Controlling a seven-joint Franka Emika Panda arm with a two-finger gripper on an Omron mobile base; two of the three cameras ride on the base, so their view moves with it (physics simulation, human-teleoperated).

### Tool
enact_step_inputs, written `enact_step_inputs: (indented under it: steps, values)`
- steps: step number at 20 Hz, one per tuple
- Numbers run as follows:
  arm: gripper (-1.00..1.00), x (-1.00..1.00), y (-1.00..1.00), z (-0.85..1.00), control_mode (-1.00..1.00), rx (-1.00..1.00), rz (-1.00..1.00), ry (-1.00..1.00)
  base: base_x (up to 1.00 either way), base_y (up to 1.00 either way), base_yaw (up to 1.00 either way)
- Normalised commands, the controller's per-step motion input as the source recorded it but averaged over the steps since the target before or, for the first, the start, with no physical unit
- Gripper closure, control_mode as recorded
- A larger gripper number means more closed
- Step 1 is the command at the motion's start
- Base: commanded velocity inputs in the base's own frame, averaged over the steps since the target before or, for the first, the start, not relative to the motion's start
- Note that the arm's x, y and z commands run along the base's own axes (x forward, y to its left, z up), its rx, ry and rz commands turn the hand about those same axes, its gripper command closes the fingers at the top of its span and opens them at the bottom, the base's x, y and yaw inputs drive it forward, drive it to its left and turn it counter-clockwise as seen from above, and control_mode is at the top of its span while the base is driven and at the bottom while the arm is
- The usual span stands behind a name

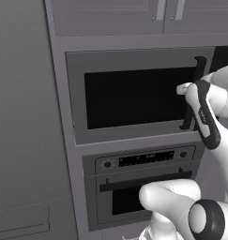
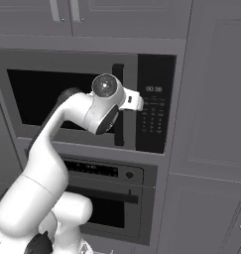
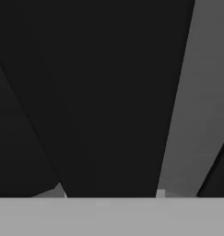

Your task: Place the sponge inside the microwave to prepare for sanitizing.

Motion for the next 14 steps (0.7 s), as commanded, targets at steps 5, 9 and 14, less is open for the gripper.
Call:
enact_step_inputs:
  steps: [5, 9, 14]
  values:
    - [1.00, 0.43, 0.00, -0.02, -1.00, 0.09, 0.11, 0.05, 0.00, 0.00, 0.00]
    - [1.00, -0.19, 0.06, 0.00, -1.00, 0.10, 0.26, -0.02, 0.00, 0.00, 0.00]
    - [1.00, -0.40, 0.28, 0.00, -1.00, 0.02, 0.25, -0.08, 0.00, 0.00, 0.00]
